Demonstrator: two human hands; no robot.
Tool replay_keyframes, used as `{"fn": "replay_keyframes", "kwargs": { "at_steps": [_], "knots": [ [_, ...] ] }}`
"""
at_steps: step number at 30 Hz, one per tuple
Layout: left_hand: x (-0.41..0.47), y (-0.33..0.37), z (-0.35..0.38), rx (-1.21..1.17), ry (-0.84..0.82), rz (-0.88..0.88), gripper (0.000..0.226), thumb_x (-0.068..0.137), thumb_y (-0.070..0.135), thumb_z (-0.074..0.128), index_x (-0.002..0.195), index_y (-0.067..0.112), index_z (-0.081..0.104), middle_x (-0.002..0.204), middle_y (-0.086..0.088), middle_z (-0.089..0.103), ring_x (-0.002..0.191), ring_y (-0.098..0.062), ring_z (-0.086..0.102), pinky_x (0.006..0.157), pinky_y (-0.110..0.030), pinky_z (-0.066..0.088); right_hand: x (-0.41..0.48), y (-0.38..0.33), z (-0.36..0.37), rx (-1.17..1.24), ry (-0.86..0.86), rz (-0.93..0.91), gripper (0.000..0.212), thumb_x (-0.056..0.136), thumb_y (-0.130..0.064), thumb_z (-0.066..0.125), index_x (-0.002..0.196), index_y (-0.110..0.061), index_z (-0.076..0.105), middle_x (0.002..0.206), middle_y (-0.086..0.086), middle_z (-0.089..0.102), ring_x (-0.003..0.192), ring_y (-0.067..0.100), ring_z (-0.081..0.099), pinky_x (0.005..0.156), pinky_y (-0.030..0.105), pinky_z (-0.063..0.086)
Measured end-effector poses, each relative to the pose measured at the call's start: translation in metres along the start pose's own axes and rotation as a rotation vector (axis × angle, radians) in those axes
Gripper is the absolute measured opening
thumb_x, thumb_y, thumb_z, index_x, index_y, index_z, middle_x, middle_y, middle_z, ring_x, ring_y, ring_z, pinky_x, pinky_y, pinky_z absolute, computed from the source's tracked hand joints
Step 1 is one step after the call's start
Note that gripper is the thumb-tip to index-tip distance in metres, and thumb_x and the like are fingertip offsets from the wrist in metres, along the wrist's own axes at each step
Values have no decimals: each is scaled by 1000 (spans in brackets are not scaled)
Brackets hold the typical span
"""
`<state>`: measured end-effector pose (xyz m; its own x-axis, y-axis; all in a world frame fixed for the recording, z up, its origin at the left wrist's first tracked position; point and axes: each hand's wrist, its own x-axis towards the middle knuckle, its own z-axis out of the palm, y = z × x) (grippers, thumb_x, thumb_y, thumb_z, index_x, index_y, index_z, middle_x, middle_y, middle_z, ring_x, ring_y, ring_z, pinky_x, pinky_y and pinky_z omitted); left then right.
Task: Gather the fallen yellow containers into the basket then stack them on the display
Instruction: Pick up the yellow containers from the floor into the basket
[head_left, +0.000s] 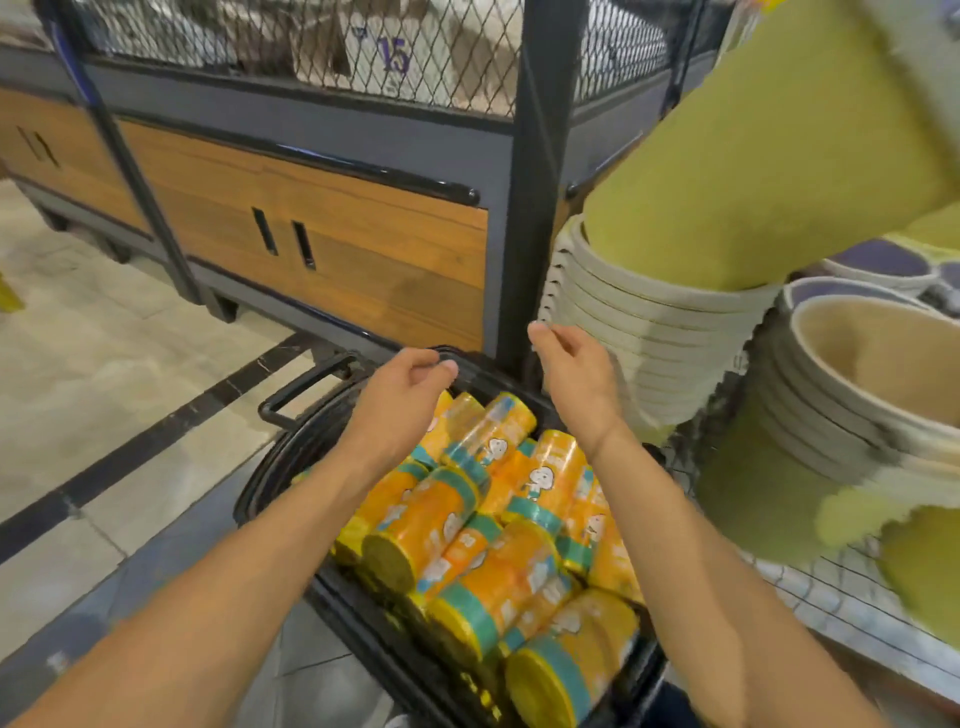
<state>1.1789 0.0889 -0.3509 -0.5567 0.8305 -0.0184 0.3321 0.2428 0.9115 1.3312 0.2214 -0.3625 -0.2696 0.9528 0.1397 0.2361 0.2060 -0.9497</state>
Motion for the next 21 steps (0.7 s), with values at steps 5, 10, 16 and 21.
{"fn": "replay_keyframes", "kwargs": {
  "at_steps": [5, 10, 16, 21],
  "knots": [
    [-31, 47, 89, -48, -121, 106, 40, 92, 48, 65, 125, 26, 67, 111, 12, 72, 109, -7, 66, 103, -36, 49, -44, 22, -103, 20, 98, 0, 29, 96, -48, 66, 104, -21, 72, 96, -11, 74, 88, -8, 66, 80, 17, 49],
    [-92, 70, 199, -17, -318, 172, 41, 96, 50, 61, 129, 27, 64, 114, 9, 71, 110, -10, 65, 103, -28, 48, -95, 70, -199, -9, 281, 68, 27, 96, -48, 65, 95, -22, 75, 91, -8, 77, 91, 7, 71, 82, 28, 53],
    [-155, 48, 293, 8, -476, 146, 47, 101, 49, 56, 141, 25, 55, 139, 4, 62, 127, -15, 59, 111, -41, 45, -145, 144, -279, -69, 459, 255, 36, 91, -56, 63, 93, -21, 73, 91, -5, 78, 89, 11, 71, 82, 33, 53],
    [-177, 0, 338, -21, -483, 108, 40, 102, 44, 54, 139, 29, 52, 139, 8, 57, 128, -12, 54, 110, -37, 43, -181, 206, -304, -141, 477, 389, 46, 85, -64, 60, 93, -21, 73, 93, -1, 76, 94, 17, 70, 88, 41, 55]
  ]
}}
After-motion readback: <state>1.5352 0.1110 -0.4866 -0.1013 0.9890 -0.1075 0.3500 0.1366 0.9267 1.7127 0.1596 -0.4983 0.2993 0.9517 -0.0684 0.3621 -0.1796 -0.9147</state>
